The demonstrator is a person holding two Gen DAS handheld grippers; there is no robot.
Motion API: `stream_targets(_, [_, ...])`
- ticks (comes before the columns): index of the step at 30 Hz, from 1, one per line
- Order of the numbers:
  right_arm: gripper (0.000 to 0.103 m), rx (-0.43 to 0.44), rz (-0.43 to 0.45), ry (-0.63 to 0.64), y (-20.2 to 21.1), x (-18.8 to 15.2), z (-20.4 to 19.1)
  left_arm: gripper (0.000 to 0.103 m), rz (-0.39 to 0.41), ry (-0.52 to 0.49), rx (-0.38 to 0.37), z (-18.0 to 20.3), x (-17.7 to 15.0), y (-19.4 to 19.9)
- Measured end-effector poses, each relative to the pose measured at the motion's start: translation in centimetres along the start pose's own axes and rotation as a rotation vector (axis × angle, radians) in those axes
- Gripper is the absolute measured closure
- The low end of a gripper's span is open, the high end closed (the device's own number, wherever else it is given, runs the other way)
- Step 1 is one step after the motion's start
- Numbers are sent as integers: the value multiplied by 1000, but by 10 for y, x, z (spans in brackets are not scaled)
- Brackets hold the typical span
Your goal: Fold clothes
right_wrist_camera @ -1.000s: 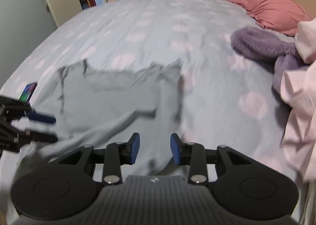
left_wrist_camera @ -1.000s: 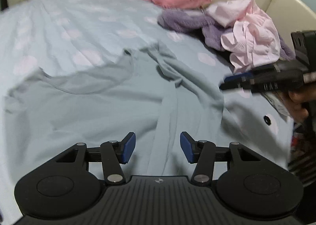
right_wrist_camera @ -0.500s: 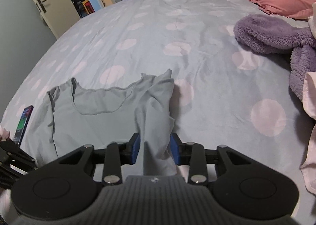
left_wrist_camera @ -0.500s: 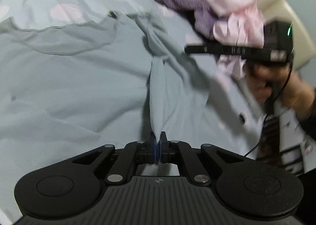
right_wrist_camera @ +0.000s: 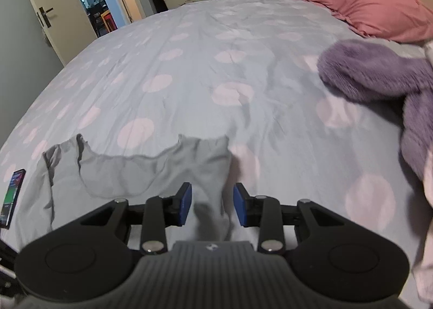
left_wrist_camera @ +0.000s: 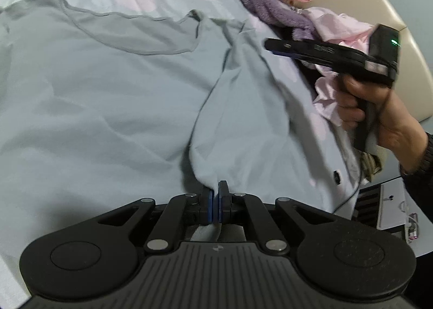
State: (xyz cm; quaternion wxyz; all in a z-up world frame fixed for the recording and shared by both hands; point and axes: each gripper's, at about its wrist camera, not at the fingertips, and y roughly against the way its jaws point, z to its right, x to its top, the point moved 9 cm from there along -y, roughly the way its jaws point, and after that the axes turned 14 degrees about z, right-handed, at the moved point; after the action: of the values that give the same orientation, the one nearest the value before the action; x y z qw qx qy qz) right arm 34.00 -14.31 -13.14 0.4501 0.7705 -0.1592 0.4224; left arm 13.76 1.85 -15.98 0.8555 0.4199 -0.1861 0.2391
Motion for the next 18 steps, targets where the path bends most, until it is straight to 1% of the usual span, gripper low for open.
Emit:
stream_targets(2, [67,-30,-30,34,-11,-3,5,102,28,3,-6,-2,4,2])
stream_targets(4, [76,-62,-61,70,-22,-6,10,102,64,-5,9,-7,9,5])
stream_targets(7, [87,-105,-41,25,-27,-8,26,102,39,7,39,-19,6,1])
stream_targets(9, [91,-130,-38,18,-26,-11,33,102,27,25,41,-23,2,-4])
stream_targets(10, [91,-135,-29,-2,-24,-11,37,102,28,29,39,-24,0,-5])
stream_targets(11, [90,-137,-19,-24,-22,-11,40,102,31,33,37,-25,0,-5])
stream_targets(12, [84,-140,-9,-47,-20,-11,44,102,33,37,35,-25,-1,-6])
stream_targets(13, [72,-117,11,-102,-17,-10,47,102,34,38,33,-26,-1,-5])
stream_targets(15, [53,-56,17,-205,-12,-11,47,102,47,32,28,-23,2,-4])
stream_targets(17, [52,6,7,-290,-7,-14,45,102,63,34,21,-21,5,-2])
stream_targets(18, [52,21,-10,-301,-5,-18,42,101,67,39,17,-20,5,-2])
